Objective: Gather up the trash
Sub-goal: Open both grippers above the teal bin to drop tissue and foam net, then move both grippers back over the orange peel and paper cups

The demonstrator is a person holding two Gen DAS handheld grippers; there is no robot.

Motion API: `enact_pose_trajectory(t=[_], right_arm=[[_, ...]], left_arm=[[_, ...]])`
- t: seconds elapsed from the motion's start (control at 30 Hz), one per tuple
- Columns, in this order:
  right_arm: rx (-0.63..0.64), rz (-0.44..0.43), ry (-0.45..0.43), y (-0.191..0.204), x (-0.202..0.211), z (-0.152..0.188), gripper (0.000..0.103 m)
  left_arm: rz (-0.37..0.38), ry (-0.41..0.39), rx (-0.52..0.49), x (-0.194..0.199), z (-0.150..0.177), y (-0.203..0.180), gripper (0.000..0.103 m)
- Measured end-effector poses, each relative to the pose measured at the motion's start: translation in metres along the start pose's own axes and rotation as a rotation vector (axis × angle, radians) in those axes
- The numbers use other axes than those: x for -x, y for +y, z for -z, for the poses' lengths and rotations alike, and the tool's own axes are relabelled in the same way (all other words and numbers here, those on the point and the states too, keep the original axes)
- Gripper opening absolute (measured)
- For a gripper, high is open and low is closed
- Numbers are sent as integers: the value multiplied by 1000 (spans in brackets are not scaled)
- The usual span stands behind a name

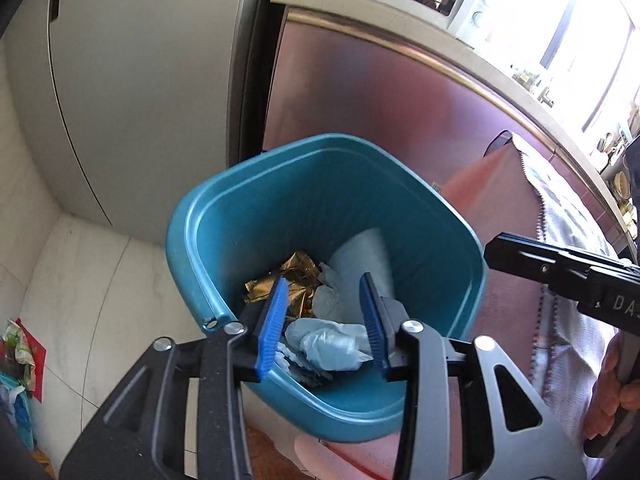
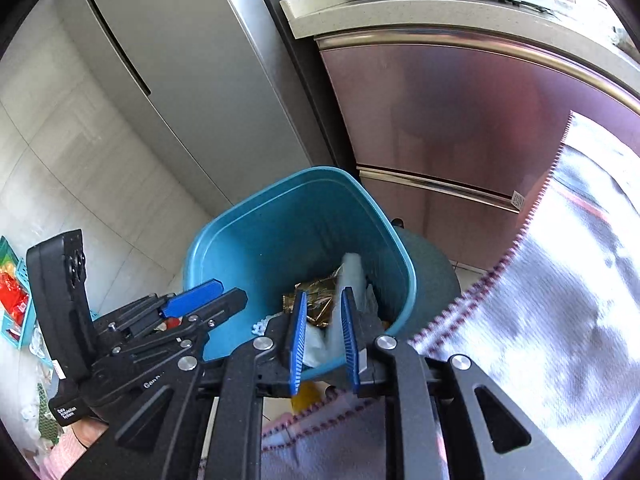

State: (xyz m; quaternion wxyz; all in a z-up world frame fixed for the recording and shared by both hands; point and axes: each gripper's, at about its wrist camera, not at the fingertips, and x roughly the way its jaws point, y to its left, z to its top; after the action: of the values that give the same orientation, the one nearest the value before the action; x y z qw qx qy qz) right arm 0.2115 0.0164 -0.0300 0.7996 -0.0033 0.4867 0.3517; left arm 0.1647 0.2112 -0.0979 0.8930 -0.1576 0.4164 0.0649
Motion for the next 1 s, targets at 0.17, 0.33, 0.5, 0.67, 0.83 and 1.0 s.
enact_pose_trajectory(t=[0.17, 0.33, 0.5, 0.67, 0.83, 1.0], right_arm=[[-13, -25, -59, -6, 31, 14, 21], [-15, -36, -146, -13, 75, 33, 26], [-32, -29, -227, -26, 123, 60, 30], [-59, 21, -295, -47, 166, 86, 37], [-120, 87, -336, -73, 204, 124, 37], [-204, 170, -370, -103, 235, 164, 37]], left_arm=[[9, -65, -49, 26, -2, -17, 42], [39, -132, -115, 55, 0, -47, 49], [108, -184, -200, 86, 12, -84, 54], [206, -194, -293, 106, 29, -131, 56], [301, -171, -385, 115, 52, -184, 58], [383, -118, -449, 114, 78, -232, 58]])
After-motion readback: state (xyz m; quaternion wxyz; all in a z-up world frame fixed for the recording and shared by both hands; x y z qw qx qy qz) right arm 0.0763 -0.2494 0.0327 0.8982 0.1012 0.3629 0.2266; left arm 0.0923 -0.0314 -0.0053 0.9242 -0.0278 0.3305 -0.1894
